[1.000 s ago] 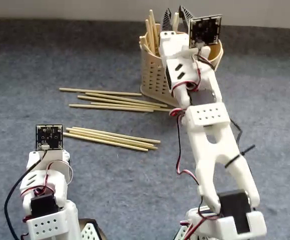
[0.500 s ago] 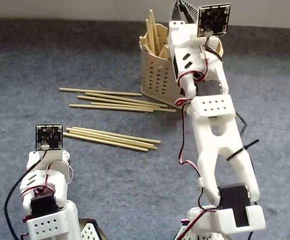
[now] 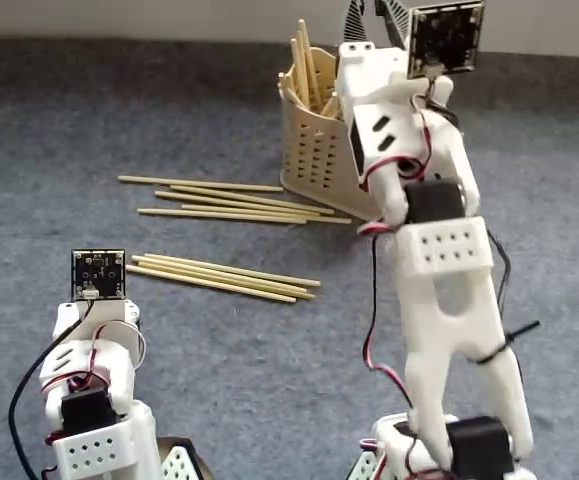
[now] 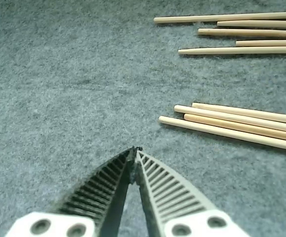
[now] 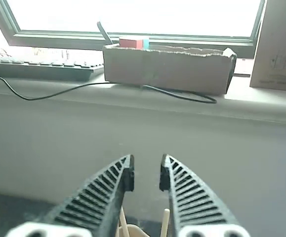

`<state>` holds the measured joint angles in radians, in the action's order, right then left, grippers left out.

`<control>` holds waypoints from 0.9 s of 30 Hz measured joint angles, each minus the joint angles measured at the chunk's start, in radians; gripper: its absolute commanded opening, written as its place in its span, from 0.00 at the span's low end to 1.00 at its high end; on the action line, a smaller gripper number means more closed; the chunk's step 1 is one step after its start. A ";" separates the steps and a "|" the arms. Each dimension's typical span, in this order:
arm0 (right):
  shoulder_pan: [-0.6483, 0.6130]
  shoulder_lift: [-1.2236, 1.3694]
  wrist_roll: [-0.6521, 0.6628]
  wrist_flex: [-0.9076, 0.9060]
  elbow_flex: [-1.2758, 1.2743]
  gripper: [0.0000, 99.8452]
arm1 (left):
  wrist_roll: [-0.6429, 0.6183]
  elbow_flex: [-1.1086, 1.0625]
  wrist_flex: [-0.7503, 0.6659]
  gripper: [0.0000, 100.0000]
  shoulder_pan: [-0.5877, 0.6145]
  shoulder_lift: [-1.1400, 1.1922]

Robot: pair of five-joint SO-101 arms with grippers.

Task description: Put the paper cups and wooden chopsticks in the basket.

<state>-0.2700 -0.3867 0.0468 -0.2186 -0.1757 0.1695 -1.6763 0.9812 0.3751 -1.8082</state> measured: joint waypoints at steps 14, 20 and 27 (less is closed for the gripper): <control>-0.253 -0.295 0.000 -0.454 0.002 0.12 | 0.000 0.000 0.000 0.01 0.000 0.000; -0.404 -0.304 0.000 -0.669 -0.106 0.12 | 0.000 0.000 0.000 0.01 0.000 0.000; -0.462 -0.304 0.000 -0.632 -0.361 0.12 | 0.000 0.000 0.000 0.01 0.000 0.000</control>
<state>-0.7319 -0.6905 0.0468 -0.8508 -0.5363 0.1695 -1.6763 0.9812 0.3751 -1.8082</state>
